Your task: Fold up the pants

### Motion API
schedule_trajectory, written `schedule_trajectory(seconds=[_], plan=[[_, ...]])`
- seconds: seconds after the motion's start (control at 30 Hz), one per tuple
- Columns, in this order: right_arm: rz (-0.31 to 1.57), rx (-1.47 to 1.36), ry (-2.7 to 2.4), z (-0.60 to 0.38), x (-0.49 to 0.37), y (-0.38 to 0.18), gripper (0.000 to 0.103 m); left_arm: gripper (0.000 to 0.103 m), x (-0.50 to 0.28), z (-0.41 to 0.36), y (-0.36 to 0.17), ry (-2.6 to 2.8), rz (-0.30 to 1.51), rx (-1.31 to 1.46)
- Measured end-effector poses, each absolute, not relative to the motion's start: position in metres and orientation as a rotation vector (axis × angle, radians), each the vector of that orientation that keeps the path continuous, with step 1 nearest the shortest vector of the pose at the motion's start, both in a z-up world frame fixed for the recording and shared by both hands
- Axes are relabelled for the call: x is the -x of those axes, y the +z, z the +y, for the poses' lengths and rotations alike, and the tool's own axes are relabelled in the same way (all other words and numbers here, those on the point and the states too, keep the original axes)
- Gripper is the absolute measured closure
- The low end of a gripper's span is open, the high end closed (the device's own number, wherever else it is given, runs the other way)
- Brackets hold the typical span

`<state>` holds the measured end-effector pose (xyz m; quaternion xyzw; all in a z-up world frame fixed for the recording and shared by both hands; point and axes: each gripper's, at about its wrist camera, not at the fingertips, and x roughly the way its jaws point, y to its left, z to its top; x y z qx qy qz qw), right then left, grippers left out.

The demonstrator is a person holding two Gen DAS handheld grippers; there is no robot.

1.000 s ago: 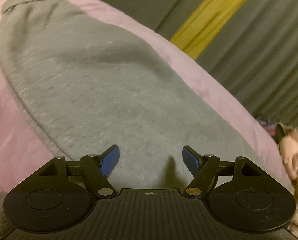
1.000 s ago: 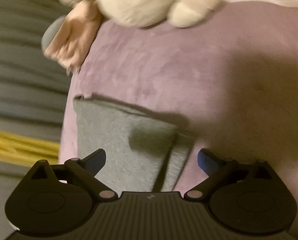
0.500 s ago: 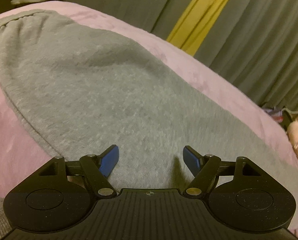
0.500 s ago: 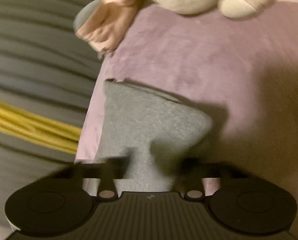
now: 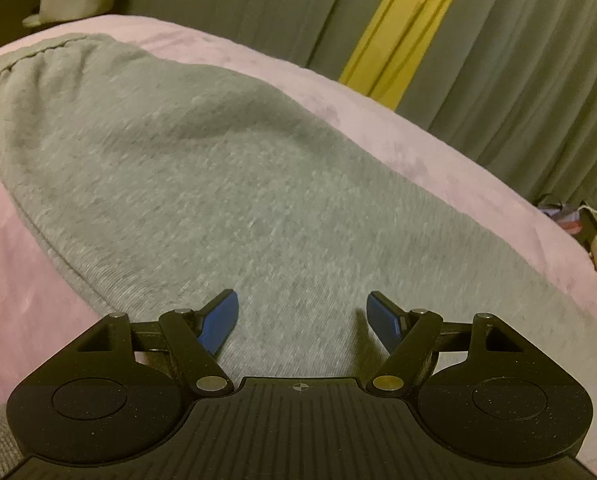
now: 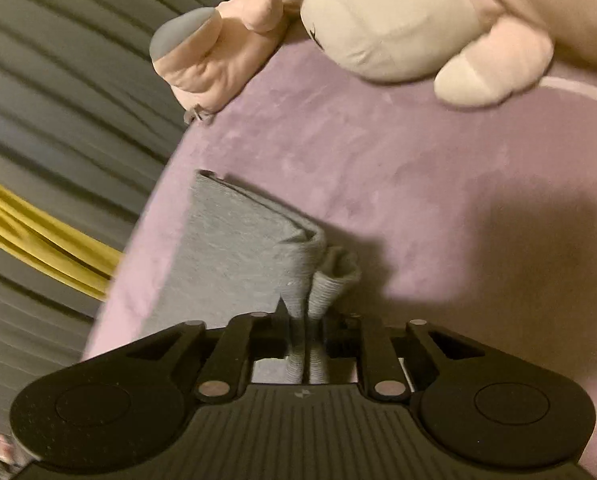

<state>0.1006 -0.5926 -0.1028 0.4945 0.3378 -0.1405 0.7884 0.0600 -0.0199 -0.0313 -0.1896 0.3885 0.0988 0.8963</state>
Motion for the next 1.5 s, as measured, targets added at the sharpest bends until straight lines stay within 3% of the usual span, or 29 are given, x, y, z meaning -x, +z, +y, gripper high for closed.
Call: schedule_trajectory(seconds=[0.07, 0.23, 0.27, 0.33, 0.37, 0.4, 0.63, 0.73, 0.9, 1.0, 1.13, 1.37, 1.5], plan=[[0.765, -1.039, -0.293, -0.588, -0.105, -0.105, 0.037, 0.025, -0.061, -0.020, -0.032, 0.208, 0.811, 0.387], [0.798, -1.058, -0.258, -0.582, -0.113, -0.113, 0.039, 0.025, -0.062, -0.025, -0.034, 0.214, 0.819, 0.348], [0.798, -1.055, -0.260, -0.581, -0.109, -0.111, 0.044, 0.025, -0.062, -0.025, -0.034, 0.214, 0.819, 0.347], [0.797, -1.048, -0.260, -0.580, -0.110, -0.111, 0.064, 0.025, -0.062, -0.024, -0.034, 0.214, 0.820, 0.349], [0.797, -1.041, -0.267, -0.580, -0.110, -0.111, 0.084, 0.025, -0.062, -0.024, -0.034, 0.214, 0.820, 0.350], [0.793, -1.033, -0.276, -0.580, -0.109, -0.111, 0.090, 0.025, -0.061, -0.024, -0.034, 0.214, 0.820, 0.351], [0.776, -0.868, -0.382, -0.572, -0.107, -0.091, 0.092, 0.025, -0.058, -0.020, -0.032, 0.222, 0.813, 0.368], [0.773, -0.848, -0.503, -0.576, -0.100, -0.087, 0.079, 0.025, -0.057, -0.016, -0.032, 0.230, 0.809, 0.392], [0.540, -0.693, -0.663, -0.567, -0.073, -0.054, 0.035, 0.025, -0.058, -0.014, -0.031, 0.257, 0.790, 0.395], [0.521, -0.567, -0.510, -0.546, -0.083, -0.045, 0.026, 0.025, -0.064, -0.013, -0.030, 0.270, 0.775, 0.377], [0.611, -0.383, -0.281, -0.509, -0.115, -0.048, 0.017, 0.025, -0.071, -0.009, -0.027, 0.319, 0.725, 0.326], [0.870, -0.312, -0.147, -0.485, -0.160, -0.086, 0.017, 0.026, -0.107, 0.004, -0.026, 0.378, 0.692, 0.192], [0.903, -0.334, -0.163, -0.487, -0.161, -0.095, 0.016, 0.026, -0.131, 0.010, -0.026, 0.401, 0.665, 0.071]])
